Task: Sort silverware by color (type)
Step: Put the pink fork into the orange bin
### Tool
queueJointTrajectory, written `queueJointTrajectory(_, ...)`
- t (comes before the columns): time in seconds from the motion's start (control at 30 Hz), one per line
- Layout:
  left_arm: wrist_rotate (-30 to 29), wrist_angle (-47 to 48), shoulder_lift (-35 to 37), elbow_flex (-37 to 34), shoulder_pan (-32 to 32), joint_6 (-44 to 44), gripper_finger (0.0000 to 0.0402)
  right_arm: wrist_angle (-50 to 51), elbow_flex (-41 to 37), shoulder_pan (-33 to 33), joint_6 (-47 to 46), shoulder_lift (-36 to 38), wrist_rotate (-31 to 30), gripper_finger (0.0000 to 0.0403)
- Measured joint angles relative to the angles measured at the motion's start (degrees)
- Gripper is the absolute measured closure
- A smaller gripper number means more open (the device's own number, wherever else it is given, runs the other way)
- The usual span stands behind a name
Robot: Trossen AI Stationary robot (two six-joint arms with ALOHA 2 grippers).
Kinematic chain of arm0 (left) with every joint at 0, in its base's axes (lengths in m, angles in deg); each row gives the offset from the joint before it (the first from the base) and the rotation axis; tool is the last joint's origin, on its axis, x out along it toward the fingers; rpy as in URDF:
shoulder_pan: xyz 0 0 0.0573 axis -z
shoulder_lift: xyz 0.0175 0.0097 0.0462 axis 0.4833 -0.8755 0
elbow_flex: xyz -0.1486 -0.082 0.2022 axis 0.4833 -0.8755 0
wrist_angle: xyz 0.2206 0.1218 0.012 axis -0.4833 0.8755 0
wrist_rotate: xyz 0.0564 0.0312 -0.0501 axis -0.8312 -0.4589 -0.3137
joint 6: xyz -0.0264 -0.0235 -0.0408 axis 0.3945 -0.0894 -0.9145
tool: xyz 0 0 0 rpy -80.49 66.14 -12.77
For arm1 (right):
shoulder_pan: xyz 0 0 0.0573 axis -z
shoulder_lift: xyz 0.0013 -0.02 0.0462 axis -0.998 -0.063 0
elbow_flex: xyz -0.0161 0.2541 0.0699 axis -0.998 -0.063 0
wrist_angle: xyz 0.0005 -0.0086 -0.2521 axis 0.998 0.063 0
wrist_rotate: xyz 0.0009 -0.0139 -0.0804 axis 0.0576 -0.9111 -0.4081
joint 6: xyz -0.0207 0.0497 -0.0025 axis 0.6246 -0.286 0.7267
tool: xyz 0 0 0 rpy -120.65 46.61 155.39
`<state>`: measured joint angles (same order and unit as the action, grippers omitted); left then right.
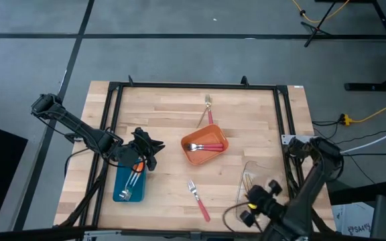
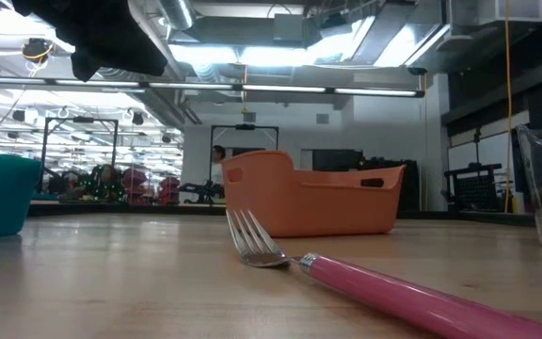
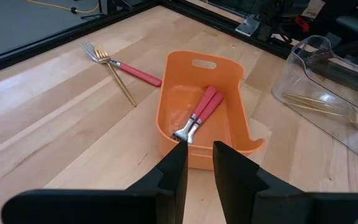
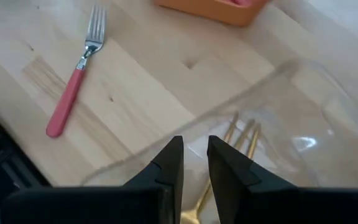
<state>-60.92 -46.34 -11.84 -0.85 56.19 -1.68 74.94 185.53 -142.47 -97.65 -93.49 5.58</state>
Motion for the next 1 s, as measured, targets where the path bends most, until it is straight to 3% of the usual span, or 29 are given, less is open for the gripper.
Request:
queueJointTrajectory(0.43,1.0,0.0,0.0,0.0,0.0,-0.2,0.0332,-22.0,0.5,16.0,36.0,0.0,4.2,0.0338)
queueJointTrajectory(0.77,1.5,0.0,0.0,0.0,0.0,-0.3,0.0332,-30.6,0.5,24.9,51.4,0.0,6.3,0.0338)
queueJointTrajectory(1.0,1.5,0.0,0.0,0.0,0.0,-0.3,0.0332,-36.2,0.5,27.8,57.5,0.0,11.3,0.0338)
